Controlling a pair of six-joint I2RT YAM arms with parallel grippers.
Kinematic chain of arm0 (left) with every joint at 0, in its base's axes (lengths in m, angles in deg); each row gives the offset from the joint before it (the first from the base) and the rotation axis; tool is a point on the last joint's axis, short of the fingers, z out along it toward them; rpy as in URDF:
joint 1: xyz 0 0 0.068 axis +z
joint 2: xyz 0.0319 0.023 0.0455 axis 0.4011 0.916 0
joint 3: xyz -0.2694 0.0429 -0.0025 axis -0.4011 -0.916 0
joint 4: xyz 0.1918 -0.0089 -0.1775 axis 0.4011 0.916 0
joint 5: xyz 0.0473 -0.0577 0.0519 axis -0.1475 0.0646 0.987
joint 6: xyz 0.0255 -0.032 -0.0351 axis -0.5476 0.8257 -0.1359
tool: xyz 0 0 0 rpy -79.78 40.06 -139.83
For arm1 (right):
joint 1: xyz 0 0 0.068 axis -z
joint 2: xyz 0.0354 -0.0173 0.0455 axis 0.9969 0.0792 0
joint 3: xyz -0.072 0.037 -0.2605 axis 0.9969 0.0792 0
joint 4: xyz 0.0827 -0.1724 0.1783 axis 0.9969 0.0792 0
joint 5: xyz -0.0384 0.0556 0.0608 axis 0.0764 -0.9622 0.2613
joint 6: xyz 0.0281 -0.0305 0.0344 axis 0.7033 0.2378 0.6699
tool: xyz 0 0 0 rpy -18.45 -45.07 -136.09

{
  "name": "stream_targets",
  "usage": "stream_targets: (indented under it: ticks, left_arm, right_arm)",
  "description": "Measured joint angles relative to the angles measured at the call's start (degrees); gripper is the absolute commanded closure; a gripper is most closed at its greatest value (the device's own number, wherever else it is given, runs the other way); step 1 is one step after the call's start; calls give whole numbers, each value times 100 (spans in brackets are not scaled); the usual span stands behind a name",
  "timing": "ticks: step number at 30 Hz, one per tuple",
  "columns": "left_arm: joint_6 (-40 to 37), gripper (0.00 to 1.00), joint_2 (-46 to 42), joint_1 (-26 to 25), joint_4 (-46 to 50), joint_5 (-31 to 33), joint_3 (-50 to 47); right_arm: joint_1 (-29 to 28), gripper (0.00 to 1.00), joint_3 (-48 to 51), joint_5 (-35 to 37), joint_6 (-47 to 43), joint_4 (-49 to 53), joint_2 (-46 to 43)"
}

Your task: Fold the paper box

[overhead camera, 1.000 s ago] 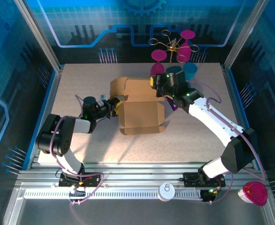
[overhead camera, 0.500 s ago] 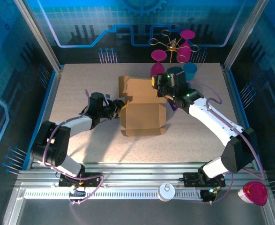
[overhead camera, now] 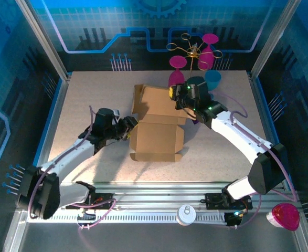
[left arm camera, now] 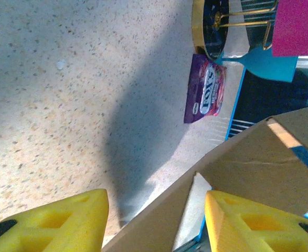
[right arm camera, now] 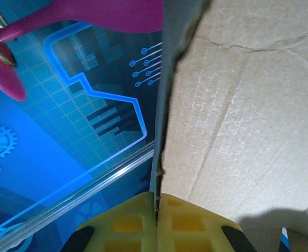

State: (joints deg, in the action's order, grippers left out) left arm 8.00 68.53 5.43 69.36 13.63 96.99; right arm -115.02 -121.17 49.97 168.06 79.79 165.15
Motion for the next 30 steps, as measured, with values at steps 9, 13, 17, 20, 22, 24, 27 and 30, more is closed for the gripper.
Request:
stream_targets:
  ticks: [9,13,17,20,22,24,27,30]
  left_arm:
    - [-702,48,-1121,262,1217,44,-28]
    - [-964,55,-1403,522,1685,-7,267]
    - [-1174,63,-1246,1141,1762,-240,793]
    - [-1329,70,-745,1534,1661,-433,1200]
    - [-1620,72,-258,1613,1720,-514,1591]
    - [-1996,72,175,1613,1766,-579,1963]
    - [-2675,70,481,1596,1867,-636,2240]
    - [-3392,52,455,1464,2033,-577,2275]
  right_arm:
    - [-2,100,48,-105,-33,4,46]
    - [-2,100,50,-140,-90,4,146]
    - [0,100,76,-162,-203,-107,221]
    - [0,100,81,-236,-321,-243,326]
    - [-2,100,151,-280,-376,-361,358]
    - [-4,100,264,-297,-415,-431,367]
    - [-4,100,356,-297,-437,-444,385]
    - [-4,100,363,-299,-439,-452,393]
